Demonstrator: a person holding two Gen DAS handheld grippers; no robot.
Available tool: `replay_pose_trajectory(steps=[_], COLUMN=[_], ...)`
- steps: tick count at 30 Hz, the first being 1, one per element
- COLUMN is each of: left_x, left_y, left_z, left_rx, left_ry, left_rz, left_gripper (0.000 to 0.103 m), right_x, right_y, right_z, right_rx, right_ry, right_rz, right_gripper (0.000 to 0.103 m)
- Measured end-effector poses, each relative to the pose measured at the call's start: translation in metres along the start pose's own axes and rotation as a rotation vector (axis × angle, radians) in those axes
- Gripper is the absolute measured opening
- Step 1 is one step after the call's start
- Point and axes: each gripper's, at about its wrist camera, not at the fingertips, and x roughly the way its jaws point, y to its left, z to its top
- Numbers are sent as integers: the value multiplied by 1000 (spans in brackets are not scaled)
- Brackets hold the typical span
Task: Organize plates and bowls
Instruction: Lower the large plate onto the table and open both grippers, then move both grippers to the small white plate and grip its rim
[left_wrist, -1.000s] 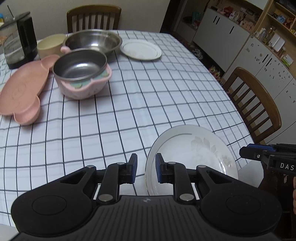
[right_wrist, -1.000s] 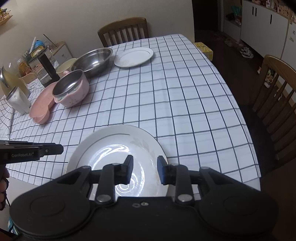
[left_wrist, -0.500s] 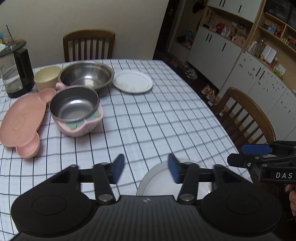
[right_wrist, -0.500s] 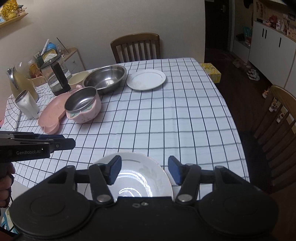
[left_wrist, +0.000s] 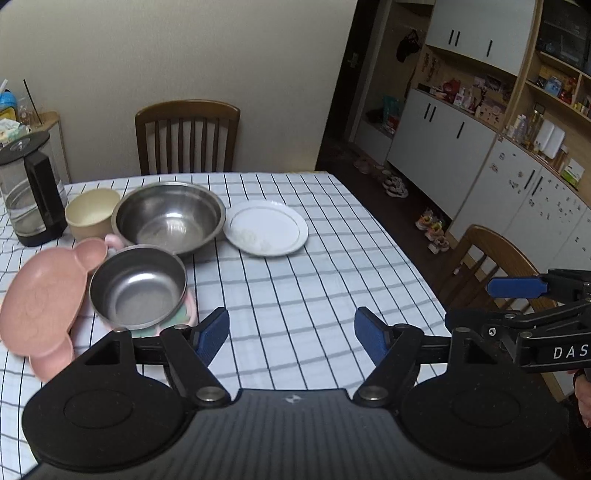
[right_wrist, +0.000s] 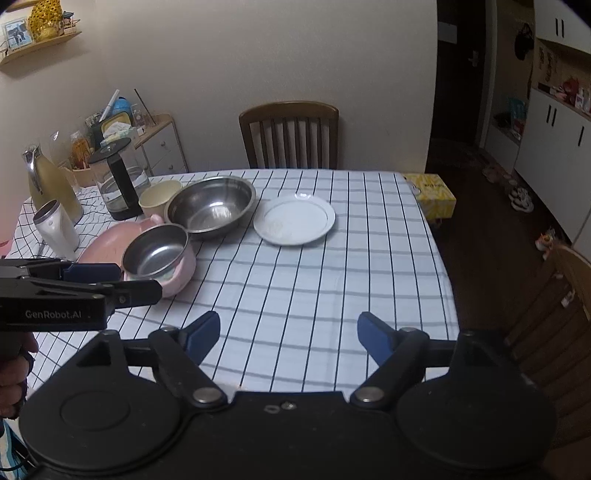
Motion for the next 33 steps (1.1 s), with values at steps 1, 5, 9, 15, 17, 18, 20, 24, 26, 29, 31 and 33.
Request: replay_pose_trajectory(steps=[1, 5, 9, 15, 17, 18, 20, 24, 26, 29, 31, 33], left_x=[3, 19, 38, 73, 84, 89, 104, 128, 141, 163, 177, 189], left_y=[-1, -5, -9, -6, -3, -1, 2, 9, 14, 23, 28, 32], left_z=[4, 19, 31, 49, 54, 56, 61, 69, 72, 75, 75, 76], left_rx=[-1, -25, -42, -82, -99, -106, -115, -133, -141, -181, -202, -221], left_ry=[-8, -17, -23, 5, 12, 16, 31, 56, 80, 126, 157, 184], left_rz=[2, 8, 36, 84, 97, 103, 123, 140, 142, 143, 149, 165], left_gripper=[78, 80, 80, 80, 80, 80, 80, 80, 80, 80, 80, 80], right_x=[3, 13, 29, 63, 76, 83, 98, 126, 144, 168, 181, 196], right_y=[-3, -15, -32, -52, -57, -60, -63, -68, -70, -72, -73, -75], right_z=[5, 23, 40, 62, 69, 73, 79, 90, 97, 106, 111, 117], right_rx=[-9, -41, -42, -52, -54, -57, -70, -92, -111, -138, -153, -157], right_ry=[-4, -53, -74, -58, -44, -37, -25, -3, 12, 32, 42, 61], right_rz=[2, 1, 17, 28, 31, 35, 37, 46, 46, 45, 42, 49], right_gripper=[87, 102, 103, 103, 103, 103, 103, 103, 103, 102, 101, 100])
